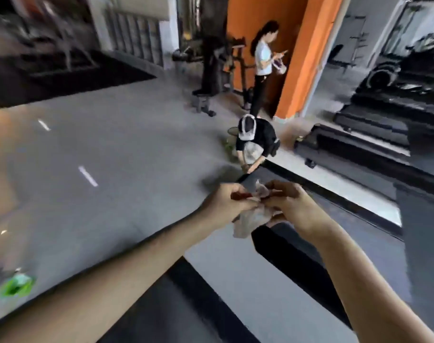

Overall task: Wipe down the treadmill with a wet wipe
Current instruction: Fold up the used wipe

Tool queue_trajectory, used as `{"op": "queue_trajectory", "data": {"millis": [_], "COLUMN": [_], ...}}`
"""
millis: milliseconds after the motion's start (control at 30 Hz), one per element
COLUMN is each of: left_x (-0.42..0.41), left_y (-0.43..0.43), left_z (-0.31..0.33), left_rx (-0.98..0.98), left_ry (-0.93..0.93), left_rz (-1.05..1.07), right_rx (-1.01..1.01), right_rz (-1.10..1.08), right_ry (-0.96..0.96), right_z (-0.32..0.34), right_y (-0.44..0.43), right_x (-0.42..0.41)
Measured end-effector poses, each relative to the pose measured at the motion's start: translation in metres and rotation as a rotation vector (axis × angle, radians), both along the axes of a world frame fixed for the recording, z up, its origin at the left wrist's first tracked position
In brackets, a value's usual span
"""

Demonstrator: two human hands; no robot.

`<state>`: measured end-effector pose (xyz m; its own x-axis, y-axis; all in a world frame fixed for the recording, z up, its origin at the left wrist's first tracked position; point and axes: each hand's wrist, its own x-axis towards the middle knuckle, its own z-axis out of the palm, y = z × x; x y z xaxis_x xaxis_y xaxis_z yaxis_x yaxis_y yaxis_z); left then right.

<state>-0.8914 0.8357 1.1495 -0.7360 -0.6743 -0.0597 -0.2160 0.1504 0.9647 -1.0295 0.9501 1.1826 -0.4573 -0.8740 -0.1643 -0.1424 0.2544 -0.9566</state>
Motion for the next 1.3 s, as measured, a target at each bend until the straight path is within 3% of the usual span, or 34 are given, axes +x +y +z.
{"op": "queue_trajectory", "data": {"millis": [333, 633, 867, 1133, 1300], "left_x": [0.200, 0.332, 0.434, 0.542, 0.607], "left_y": [-0.065, -0.173, -0.304, -0.420, -0.484], "left_z": [-0.062, -0.117, -0.140, -0.170, -0.227], "left_rx": [0.185, 0.360, 0.343, 0.656, 0.678], "left_ry": [-0.077, -0.051, -0.033, 0.244, 0.359], "left_rz": [0.721, 1.009, 1.132, 1.325, 1.404], "right_rx": [0.123, 0.248, 0.293, 0.299, 0.467], "right_rz": [0.554, 0.681, 0.619, 0.841, 1.085], "right_ry": [-0.139, -0.117, -0.338, -0.077, 0.049], "right_z": [-0.070, -0.111, -0.143, -0.177, -0.237], "right_y": [-0.164, -0.313, -0.459, -0.607, -0.701], "right_x": [0.145, 0.274, 0.383, 0.512, 0.585]}}
